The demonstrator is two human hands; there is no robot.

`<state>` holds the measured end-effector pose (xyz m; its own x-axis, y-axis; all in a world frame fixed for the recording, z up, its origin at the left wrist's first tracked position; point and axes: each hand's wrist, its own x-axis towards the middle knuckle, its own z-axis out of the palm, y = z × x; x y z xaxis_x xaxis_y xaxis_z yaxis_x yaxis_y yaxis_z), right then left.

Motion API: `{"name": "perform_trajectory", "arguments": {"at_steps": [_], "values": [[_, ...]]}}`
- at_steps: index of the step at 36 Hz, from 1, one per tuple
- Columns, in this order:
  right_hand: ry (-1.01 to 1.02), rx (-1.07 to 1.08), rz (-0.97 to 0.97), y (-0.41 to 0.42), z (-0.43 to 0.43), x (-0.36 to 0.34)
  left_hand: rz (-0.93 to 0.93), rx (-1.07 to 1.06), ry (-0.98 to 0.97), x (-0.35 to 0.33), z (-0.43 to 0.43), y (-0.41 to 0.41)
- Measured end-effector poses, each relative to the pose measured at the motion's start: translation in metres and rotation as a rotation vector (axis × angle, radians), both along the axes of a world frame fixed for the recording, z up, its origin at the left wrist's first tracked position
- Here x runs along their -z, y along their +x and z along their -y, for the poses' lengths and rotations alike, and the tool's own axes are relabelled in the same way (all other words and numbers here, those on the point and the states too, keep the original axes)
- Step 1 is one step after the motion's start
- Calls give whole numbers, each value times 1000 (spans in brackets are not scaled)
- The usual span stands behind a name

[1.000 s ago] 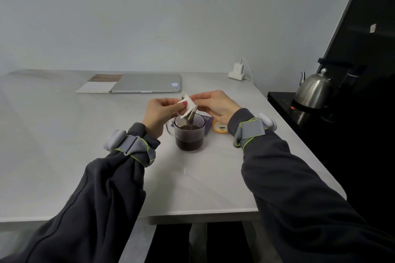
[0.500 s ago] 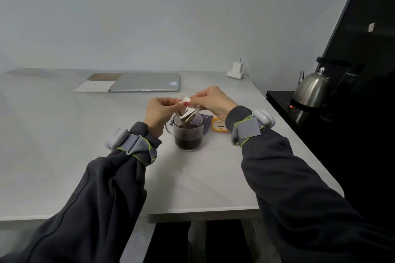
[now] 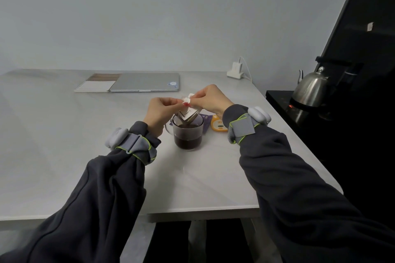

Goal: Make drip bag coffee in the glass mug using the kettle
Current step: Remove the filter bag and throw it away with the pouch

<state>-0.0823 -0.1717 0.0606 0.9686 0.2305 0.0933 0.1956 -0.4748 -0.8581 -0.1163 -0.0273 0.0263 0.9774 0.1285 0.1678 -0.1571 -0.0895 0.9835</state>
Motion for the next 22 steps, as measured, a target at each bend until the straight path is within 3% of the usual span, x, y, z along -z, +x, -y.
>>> {"name": "perform_trajectory", "arguments": {"at_steps": [22], "values": [[-64,-36,-3,-3,0,-6,-2,-29,136,-3,-6,0]]}}
